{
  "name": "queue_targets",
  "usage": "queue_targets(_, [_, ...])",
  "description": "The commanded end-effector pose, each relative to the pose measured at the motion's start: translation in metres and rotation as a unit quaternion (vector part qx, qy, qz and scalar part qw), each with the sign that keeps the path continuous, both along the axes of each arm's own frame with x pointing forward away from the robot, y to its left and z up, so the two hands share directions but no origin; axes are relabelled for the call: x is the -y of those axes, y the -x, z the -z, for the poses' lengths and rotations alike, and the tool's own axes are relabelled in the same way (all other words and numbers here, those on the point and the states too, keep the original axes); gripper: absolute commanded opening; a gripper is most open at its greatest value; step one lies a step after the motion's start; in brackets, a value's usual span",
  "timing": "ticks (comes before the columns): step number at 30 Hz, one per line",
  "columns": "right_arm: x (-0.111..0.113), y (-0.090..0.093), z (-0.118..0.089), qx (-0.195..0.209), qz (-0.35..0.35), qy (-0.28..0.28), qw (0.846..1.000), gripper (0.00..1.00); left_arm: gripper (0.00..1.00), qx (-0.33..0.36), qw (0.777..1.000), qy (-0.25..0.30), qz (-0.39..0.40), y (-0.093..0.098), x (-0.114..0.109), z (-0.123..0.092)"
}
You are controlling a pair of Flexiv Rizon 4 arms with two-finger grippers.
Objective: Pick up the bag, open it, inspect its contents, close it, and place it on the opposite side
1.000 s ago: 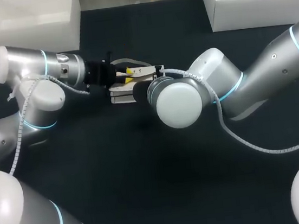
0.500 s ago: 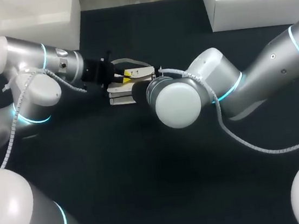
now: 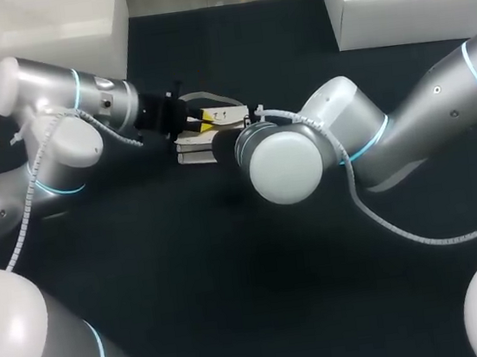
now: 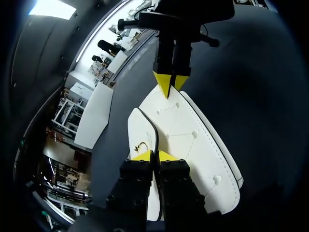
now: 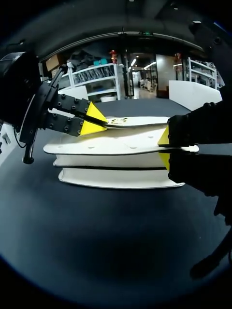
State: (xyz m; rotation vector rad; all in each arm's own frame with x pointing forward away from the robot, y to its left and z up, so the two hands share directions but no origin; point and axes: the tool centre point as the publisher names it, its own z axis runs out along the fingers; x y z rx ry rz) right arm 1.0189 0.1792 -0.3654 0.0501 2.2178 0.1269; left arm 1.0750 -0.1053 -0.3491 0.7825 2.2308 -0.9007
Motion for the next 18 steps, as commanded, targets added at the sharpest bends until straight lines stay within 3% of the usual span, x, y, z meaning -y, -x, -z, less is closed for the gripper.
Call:
queue_targets(1, [-0.001,0.001,0.003,0.005,-0.001,-0.001,1.000,0.00,0.00,0.004,1.000,0.004,0.001,0.004,-0.014,-0.001])
queue_targets(8, [-0.001,0.001,0.003,0.005,-0.001,-0.001,1.000,0.00,0.00,0.000,1.000,0.013,-0.001,0.005,-0.005,-0.002])
queue_targets(9, [-0.001,0.001,0.003,0.005,-0.001,-0.001,1.000,0.00,0.23,-0.001,1.000,0.014,-0.001,0.005,-0.002,-0.003])
queue_targets(14, [-0.001,0.001,0.003,0.005,-0.001,-0.001,1.000,0.00,0.49,-0.001,1.000,0.021,-0.006,0.008,0.002,-0.010])
queue_targets(15, [-0.001,0.001,0.003,0.005,-0.001,-0.001,1.000,0.00,0.61,-0.001,1.000,0.023,-0.009,0.009,0.001,-0.013])
queue_targets(16, [-0.001,0.001,0.003,0.005,-0.001,-0.001,1.000,0.00,0.66,-0.002,1.000,0.025,-0.010,0.010,0.000,-0.015])
queue_targets(18, [0.000,0.001,0.000,0.006,0.001,-0.002,1.000,0.00,0.68,-0.006,0.999,0.032,-0.019,0.011,-0.004,-0.019])
